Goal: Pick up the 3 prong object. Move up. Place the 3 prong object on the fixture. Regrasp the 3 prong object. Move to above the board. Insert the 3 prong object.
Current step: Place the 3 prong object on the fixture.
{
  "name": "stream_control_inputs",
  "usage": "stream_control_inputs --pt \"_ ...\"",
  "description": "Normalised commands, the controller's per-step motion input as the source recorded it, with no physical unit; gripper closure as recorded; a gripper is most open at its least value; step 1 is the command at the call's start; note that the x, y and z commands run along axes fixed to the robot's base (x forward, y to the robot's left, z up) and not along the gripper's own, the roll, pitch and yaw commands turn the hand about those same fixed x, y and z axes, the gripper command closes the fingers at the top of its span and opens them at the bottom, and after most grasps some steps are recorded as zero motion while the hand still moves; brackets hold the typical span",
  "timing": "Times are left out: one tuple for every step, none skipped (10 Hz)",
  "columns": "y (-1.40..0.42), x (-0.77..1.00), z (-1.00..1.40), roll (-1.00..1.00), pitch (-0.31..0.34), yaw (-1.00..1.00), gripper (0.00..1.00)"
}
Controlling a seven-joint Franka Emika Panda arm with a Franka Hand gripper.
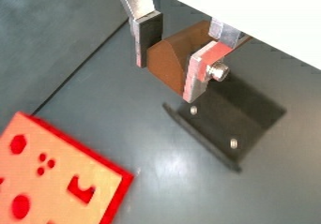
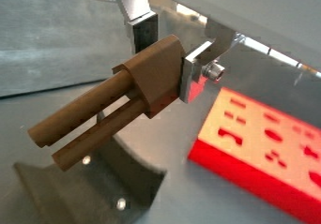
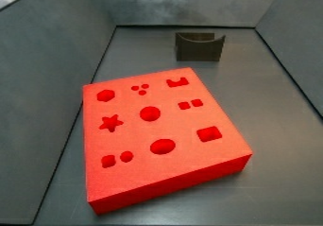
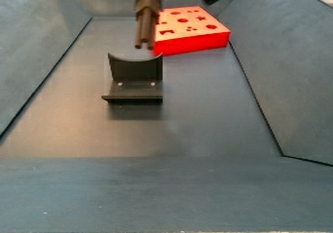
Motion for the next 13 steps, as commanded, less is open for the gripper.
stream_control_inputs --pt "0.05 0.45 -0.02 -0.7 0.054 -0.11 1.0" --pt "0.05 0.34 -0.01 -0.53 0.043 -0.1 1.0" --pt "0.05 0.22 -0.01 -0.36 0.037 -0.1 1.0" --pt "0.03 0.1 -0.01 -0.23 0.035 -0.09 1.0" --pt "0.13 0.1 -1.0 -1.0 0.242 0.0 1.0" --pt "0.13 0.11 -1.0 -1.0 0.227 -0.02 1.0" --pt "0.13 0.13 -1.0 -0.94 0.259 -0.09 1.0" --pt "0.13 0.14 -1.0 -0.78 0.246 -0.13 1.0" --pt "0.14 0.14 -1.0 -0.62 0.201 -0.17 1.0" --pt "0.14 0.15 -1.0 -0.45 0.151 -0.2 1.0" --pt "0.13 0.15 -1.0 -0.3 0.102 -0.22 1.0" --pt "0.12 0.15 -0.95 -0.2 0.046 -0.21 1.0" --pt "0.16 0.12 -0.71 -0.12 -0.007 -0.2 1.0"
